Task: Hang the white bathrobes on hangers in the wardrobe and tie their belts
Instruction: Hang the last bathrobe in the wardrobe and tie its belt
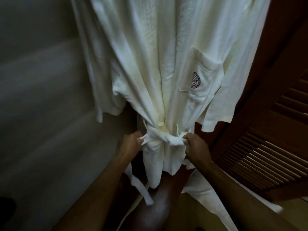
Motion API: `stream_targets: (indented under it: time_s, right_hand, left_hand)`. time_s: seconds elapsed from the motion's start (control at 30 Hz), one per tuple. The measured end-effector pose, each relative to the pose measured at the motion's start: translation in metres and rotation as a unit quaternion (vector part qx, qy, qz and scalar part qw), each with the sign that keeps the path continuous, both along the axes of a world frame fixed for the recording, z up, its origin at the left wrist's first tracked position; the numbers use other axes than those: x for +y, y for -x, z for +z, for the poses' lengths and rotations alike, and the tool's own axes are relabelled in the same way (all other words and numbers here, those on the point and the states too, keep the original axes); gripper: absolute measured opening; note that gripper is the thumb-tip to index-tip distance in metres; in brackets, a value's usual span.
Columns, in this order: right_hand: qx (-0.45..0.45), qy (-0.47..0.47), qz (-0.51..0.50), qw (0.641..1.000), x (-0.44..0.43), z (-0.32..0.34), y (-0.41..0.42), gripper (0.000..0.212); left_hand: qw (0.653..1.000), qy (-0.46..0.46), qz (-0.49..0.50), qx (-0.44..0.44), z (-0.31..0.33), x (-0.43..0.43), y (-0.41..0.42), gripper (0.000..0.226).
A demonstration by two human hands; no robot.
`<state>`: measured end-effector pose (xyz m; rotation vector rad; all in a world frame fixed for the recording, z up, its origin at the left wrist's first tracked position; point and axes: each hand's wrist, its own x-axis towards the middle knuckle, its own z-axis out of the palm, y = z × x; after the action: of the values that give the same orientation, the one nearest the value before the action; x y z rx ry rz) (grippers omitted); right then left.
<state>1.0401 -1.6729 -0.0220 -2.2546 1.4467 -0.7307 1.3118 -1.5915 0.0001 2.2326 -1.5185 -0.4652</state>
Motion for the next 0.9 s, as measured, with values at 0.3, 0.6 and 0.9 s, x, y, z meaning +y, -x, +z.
stream_targets:
  time_s: [0.3,0.6,0.9]
  right_hand:
    - [-0.25,-0.111,-0.165,0.948,-0.045,0.076,-0.033,0.083]
    - [-0.033,-0.116,-0.095,0.988,-0.079,0.085,-0.002,0.022]
    - [-0.18,-0.104,-0.14,0.968,-0.081,0.062,0.024,0.02]
  left_hand:
    - [0.925,0.068,0.063,0.367,0.055,-0.06,0.006,0.071]
    - [0.959,0.084,0.156,0.221,0.063,-0.068,-0.02,0.06]
    - [0.891,0.179,0.318,0.271,0.052,-0.071,-0.044,0.028]
